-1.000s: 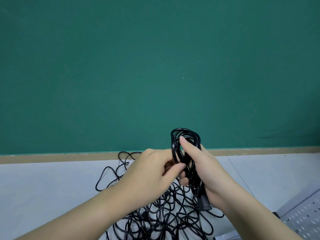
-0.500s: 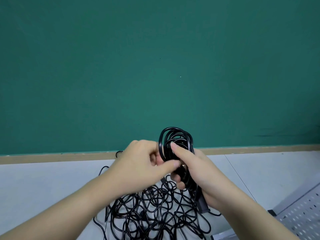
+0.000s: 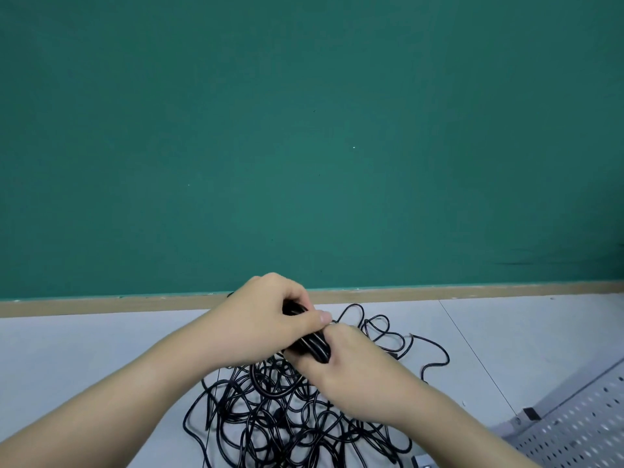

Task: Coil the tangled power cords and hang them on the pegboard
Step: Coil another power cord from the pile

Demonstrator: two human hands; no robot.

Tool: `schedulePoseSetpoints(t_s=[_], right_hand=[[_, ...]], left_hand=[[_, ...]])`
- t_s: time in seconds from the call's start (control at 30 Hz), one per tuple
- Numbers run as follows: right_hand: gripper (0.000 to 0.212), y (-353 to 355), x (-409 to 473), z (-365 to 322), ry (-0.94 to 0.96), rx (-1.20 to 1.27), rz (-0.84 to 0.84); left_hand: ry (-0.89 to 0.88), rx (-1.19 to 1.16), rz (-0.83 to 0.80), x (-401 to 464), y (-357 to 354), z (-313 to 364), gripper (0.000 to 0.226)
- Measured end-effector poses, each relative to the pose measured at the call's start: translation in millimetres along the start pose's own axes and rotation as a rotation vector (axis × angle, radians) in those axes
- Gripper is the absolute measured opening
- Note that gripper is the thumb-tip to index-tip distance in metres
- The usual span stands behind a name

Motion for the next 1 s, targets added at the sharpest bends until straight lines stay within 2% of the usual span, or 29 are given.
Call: schedulePoseSetpoints(t_s=[0.1,0.17,0.3,0.4,0.47,0.63,0.77,0.83,0.9,1.0], right_hand=[[0.029,0.2,3.6,3.0,0.023,-0.166,0.039],[0.033,-3.2,2.1,5.0,0.017,-0.319,0.040],[0.037,-17.6,-4.9,-1.1,0.093,-0.536,0.006],[0.037,-24.2,-3.4,-4.7,0.157,-0.644,-0.024],[0.028,-24.5,-0.6,-6.6,0.209,-0.692,-0.047],[0.029,-22.1,6.2,-11.6,0.252,-0.775,-0.049],[0.013,-14.0,12.0,-12.0,0.194,-0.716,-0.036],[0.014,-11.6,15.3,-9.8,0.157,-0.675,-0.017],[0.021,-11.3,18.2,-8.9,0.139,-0.652,0.007],[0.026,-13.5,19.7,-8.9,0.122,-0.636,0.015]], left_hand=[[0.083,0.069,-0.036,-0.8,0.8,-2.9,0.043],[0.150,0.126,-0.071,-1.5,-3.7,-5.0,0.039],[0.259,0.229,-0.263,-5.4,-10.2,-9.2,0.040],[0.308,0.247,-0.357,-7.5,-6.2,-12.4,0.022],[0.334,0.220,-0.364,-8.2,-3.6,-15.6,0.020],[0.359,0.278,-0.254,-7.3,0.9,-23.0,0.031],[0.207,0.402,-0.062,-3.6,-5.9,-13.4,0.037],[0.132,0.511,0.022,-1.6,-7.3,-10.7,0.032],[0.075,0.511,0.083,1.4,-5.0,-10.4,0.026],[0.073,0.461,0.109,3.9,1.8,-12.7,0.047]])
Point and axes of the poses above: each hand's wrist, its own x-axis towards the middle knuckle, its own y-axis out of the back of the hand, z = x × y, the point moved 4 cm from there along x, towards the middle knuckle, and after that the axes turned 2 degrees about -y, right-handed, at the moved point
